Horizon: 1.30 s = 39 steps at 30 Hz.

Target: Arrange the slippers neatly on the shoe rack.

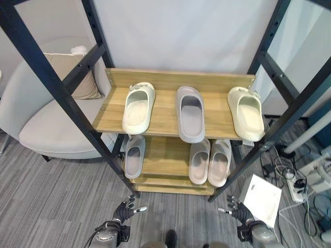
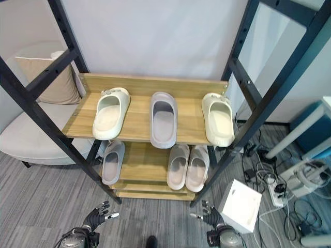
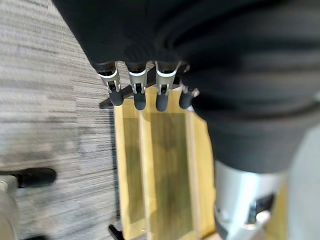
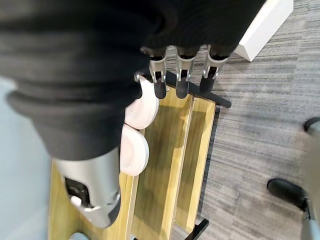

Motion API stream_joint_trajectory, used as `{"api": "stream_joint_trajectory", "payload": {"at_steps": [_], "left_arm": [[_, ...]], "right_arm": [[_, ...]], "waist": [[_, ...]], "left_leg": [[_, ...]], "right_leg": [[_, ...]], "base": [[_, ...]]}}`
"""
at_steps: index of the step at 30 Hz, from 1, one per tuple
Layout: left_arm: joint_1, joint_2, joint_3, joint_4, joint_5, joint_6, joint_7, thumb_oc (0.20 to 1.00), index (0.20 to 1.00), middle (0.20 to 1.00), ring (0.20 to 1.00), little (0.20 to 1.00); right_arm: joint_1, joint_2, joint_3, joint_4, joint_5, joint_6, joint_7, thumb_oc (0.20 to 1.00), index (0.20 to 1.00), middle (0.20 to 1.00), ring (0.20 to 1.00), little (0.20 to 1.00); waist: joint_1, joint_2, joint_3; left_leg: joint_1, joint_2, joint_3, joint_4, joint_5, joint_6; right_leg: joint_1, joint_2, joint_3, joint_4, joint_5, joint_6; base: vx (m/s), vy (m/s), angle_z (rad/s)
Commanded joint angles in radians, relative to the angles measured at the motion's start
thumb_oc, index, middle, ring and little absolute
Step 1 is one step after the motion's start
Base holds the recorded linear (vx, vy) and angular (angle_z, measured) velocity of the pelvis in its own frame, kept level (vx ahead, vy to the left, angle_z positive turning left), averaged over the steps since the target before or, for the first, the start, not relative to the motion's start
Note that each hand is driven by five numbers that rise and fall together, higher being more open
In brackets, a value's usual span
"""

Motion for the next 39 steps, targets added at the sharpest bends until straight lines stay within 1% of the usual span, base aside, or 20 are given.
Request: {"api": "stream_joint_trajectory", "payload": {"at_steps": [1, 2, 6, 8, 10, 11, 13, 15, 16, 17, 20, 21, 23, 24, 25, 28, 32, 34, 35, 39], "left_arm": [[-0.026, -0.014, 0.041, -0.04, 0.022, -0.043, 0.006, 1.0, 1.0, 1.0, 1.0, 1.0], [-0.017, -0.019, 0.043, -0.046, 0.017, -0.045, 0.008, 1.0, 1.0, 1.0, 1.0, 1.0], [-0.002, -0.028, 0.038, -0.049, 0.016, -0.038, 0.006, 1.0, 1.0, 1.0, 1.0, 1.0], [0.01, -0.038, 0.042, -0.061, 0.021, -0.041, 0.027, 1.0, 1.0, 1.0, 1.0, 1.0], [0.017, -0.042, 0.037, -0.067, 0.049, -0.056, 0.055, 1.0, 1.0, 1.0, 1.0, 1.0], [0.016, -0.043, 0.026, -0.061, 0.068, -0.069, 0.064, 1.0, 1.0, 1.0, 1.0, 1.0], [0.017, -0.043, 0.02, -0.059, 0.081, -0.076, 0.067, 1.0, 1.0, 1.0, 1.0, 1.0], [0.019, -0.046, 0.013, -0.053, 0.091, -0.087, 0.078, 1.0, 1.0, 1.0, 1.0, 1.0], [0.02, -0.047, 0.012, -0.053, 0.091, -0.088, 0.078, 1.0, 1.0, 1.0, 1.0, 1.0], [0.02, -0.048, 0.005, -0.053, 0.093, -0.093, 0.085, 1.0, 1.0, 1.0, 1.0, 1.0], [0.016, -0.049, -0.026, -0.055, 0.101, -0.11, 0.119, 1.0, 1.0, 1.0, 1.0, 1.0], [0.006, -0.048, -0.053, -0.068, 0.1, -0.12, 0.142, 1.0, 1.0, 1.0, 1.0, 1.0], [-0.007, -0.049, -0.074, -0.076, 0.093, -0.123, 0.164, 1.0, 1.0, 1.0, 1.0, 1.0], [-0.007, -0.049, -0.074, -0.076, 0.093, -0.123, 0.164, 1.0, 1.0, 1.0, 1.0, 1.0], [-0.015, -0.048, -0.085, -0.079, 0.086, -0.125, 0.17, 1.0, 1.0, 1.0, 1.0, 1.0], [-0.033, -0.055, -0.097, -0.074, 0.065, -0.128, 0.177, 1.0, 1.0, 1.0, 1.0, 1.0], [-0.025, -0.058, -0.099, -0.062, 0.064, -0.129, 0.179, 1.0, 1.0, 1.0, 1.0, 1.0], [-0.022, -0.058, -0.104, -0.052, 0.067, -0.134, 0.189, 1.0, 1.0, 1.0, 1.0, 1.0], [-0.022, -0.058, -0.108, -0.052, 0.058, -0.137, 0.2, 1.0, 1.0, 1.0, 1.0, 1.0], [-0.02, -0.057, -0.109, -0.067, 0.04, -0.14, 0.225, 1.0, 1.0, 1.0, 1.0, 1.0]], "right_arm": [[-0.002, -0.044, -0.004, -0.053, -0.006, -0.02, -0.007, 1.0, 1.0, 1.0, 1.0, 1.0], [0.009, -0.043, -0.005, -0.064, 0.006, -0.023, -0.005, 1.0, 1.0, 1.0, 1.0, 1.0], [0.022, -0.053, 0.004, -0.083, -0.031, -0.029, -0.016, 1.0, 1.0, 1.0, 1.0, 1.0], [0.026, -0.116, 0.021, -0.219, -0.258, -0.069, -0.1, 1.0, 1.0, 1.0, 1.0, 1.0], [0.038, -0.16, 0.03, -0.341, -0.406, -0.103, -0.148, 1.0, 1.0, 1.0, 1.0, 1.0], [0.061, -0.206, 0.034, -0.476, -0.504, -0.133, -0.153, 1.0, 1.0, 1.0, 1.0, 1.0], [0.112, -0.259, 0.022, -0.628, -0.58, -0.174, -0.159, 1.0, 1.0, 1.0, 1.0, 1.0], [0.158, -0.292, 0.008, -0.746, -0.634, -0.21, -0.186, 1.0, 1.0, 1.0, 1.0, 1.0], [0.161, -0.293, 0.007, -0.749, -0.634, -0.209, -0.185, 1.0, 1.0, 1.0, 1.0, 1.0], [0.179, -0.301, 0.006, -0.794, -0.65, -0.224, -0.202, 1.0, 1.0, 1.0, 1.0, 1.0], [0.181, -0.343, 0.02, -0.909, -0.723, -0.251, -0.291, 1.0, 1.0, 1.0, 1.0, 1.0], [0.153, -0.361, 0.048, -0.965, -0.751, -0.263, -0.346, 1.0, 1.0, 1.0, 1.0, 1.0], [0.108, -0.366, 0.084, -0.988, -0.742, -0.26, -0.378, 1.0, 1.0, 1.0, 1.0, 1.0], [0.108, -0.366, 0.084, -0.987, -0.742, -0.26, -0.378, 1.0, 1.0, 1.0, 1.0, 1.0], [0.075, -0.364, 0.112, -0.979, -0.722, -0.26, -0.388, 1.0, 1.0, 1.0, 1.0, 1.0], [0.016, -0.364, 0.198, -0.944, -0.689, -0.246, -0.355, 1.0, 1.0, 1.0, 1.0, 1.0], [-0.017, -0.376, 0.253, -0.977, -0.674, -0.265, -0.353, 1.0, 1.0, 1.0, 1.0, 1.0], [-0.097, -0.378, 0.31, -1.005, -0.694, -0.273, -0.389, 1.0, 1.0, 1.0, 1.0, 1.0], [-0.157, -0.364, 0.33, -1.025, -0.695, -0.268, -0.42, 1.0, 1.0, 1.0, 1.0, 1.0], [-0.266, -0.304, 0.332, -1.063, -0.674, -0.247, -0.478, 1.0, 1.0, 1.0, 1.0, 1.0]], "waist": [[0.02, -0.014, 0.012], [0.021, -0.022, -0.004], [0.023, -0.03, -0.022], [0.027, -0.029, -0.033], [0.023, -0.027, -0.034], [0.016, -0.026, -0.034], [0.008, -0.025, -0.036], [0.001, -0.023, -0.038], [0.002, -0.022, -0.039], [-0.002, -0.021, -0.04], [-0.009, -0.02, -0.047], [-0.01, -0.019, -0.053], [-0.008, -0.02, -0.058], [-0.008, -0.02, -0.058], [-0.006, -0.02, -0.061], [0.004, -0.022, -0.064], [0.014, -0.025, -0.064], [0.026, -0.023, -0.063], [0.036, -0.022, -0.065], [0.054, -0.023, -0.067]], "left_leg": [[0.051, 0.022, -0.003, -0.006, -0.101, -0.013], [0.058, 0.024, -0.003, -0.006, -0.11, -0.017], [0.073, 0.026, -0.018, -0.006, -0.122, -0.025], [0.077, 0.027, -0.022, -0.006, -0.124, -0.027], [0.084, 0.029, -0.02, -0.006, -0.128, -0.026], [0.091, 0.033, -0.015, -0.006, -0.132, -0.027], [0.097, 0.036, -0.01, -0.006, -0.137, -0.029], [0.1, 0.037, -0.005, -0.006, -0.139, -0.031], [0.1, 0.037, -0.005, -0.006, -0.14, -0.031], [0.101, 0.039, -0.003, -0.006, -0.141, -0.032], [0.099, 0.04, 0.002, -0.006, -0.144, -0.033], [0.098, 0.041, 0.005, -0.006, -0.145, -0.034], [0.098, 0.042, 0.008, -0.006, -0.146, -0.034], [0.099, 0.042, 0.008, -0.006, -0.146, -0.034], [0.098, 0.042, 0.007, -0.006, -0.146, -0.034], [0.099, 0.042, 0.004, -0.006, -0.148, -0.034], [0.097, 0.042, -0.001, -0.006, -0.147, -0.034], [0.095, 0.041, -0.006, -0.006, -0.147, -0.033], [0.095, 0.04, -0.009, -0.006, -0.146, -0.033], [0.092, 0.039, -0.016, -0.006, -0.144, -0.031]], "right_leg": [[0.169, 0.076, -0.007, -0.26, 0.128, -0.053], [0.208, 0.079, -0.01, -0.314, 0.139, -0.06], [0.267, 0.085, -0.025, -0.38, 0.148, -0.066], [0.273, 0.088, -0.025, -0.38, 0.139, -0.067], [0.282, 0.091, -0.018, -0.38, 0.134, -0.066], [0.288, 0.092, -0.014, -0.38, 0.129, -0.066], [0.292, 0.093, -0.01, -0.38, 0.126, -0.065], [0.292, 0.095, -0.006, -0.38, 0.124, -0.064], [0.292, 0.095, -0.006, -0.38, 0.124, -0.064], [0.292, 0.095, -0.005, -0.38, 0.124, -0.063], [0.29, 0.096, -0.003, -0.38, 0.124, -0.059], [0.287, 0.096, 0.003, -0.38, 0.124, -0.059], [0.287, 0.096, 0.005, -0.38, 0.125, -0.058], [0.287, 0.096, 0.005, -0.38, 0.125, -0.058], [0.286, 0.096, 0.007, -0.38, 0.125, -0.058], [0.287, 0.096, 0.006, -0.38, 0.124, -0.06], [0.286, 0.095, -0.001, -0.38, 0.125, -0.059], [0.285, 0.094, -0.004, -0.38, 0.124, -0.058], [0.286, 0.093, -0.007, -0.38, 0.124, -0.058], [0.286, 0.089, -0.014, -0.38, 0.123, -0.058]], "base": [[0.16, -0.131, 0.2], [0.16, -0.117, 0.07], [0.1, -0.075, 0.11], [0.06, -0.038, 0.04], [0.04, -0.01, -0.08], [0.04, -0.006, -0.03], [0.03, -0.002, 0.04], [0.0, 0.0, 0.0], [0.01, 0.004, -0.05], [0.01, 0.002, -0.1], [0.01, 0.007, -0.18], [0.0, 0.011, -0.26], [0.0, 0.007, -0.15], [0.0, 0.0, 0.0], [0.0, 0.0, 0.0], [0.0, 0.01, 0.05], [0.0, 0.004, 0.07], [0.0, 0.002, 0.02], [0.0, 0.0, 0.0], [-0.01, 0.012, 0.16]]}}
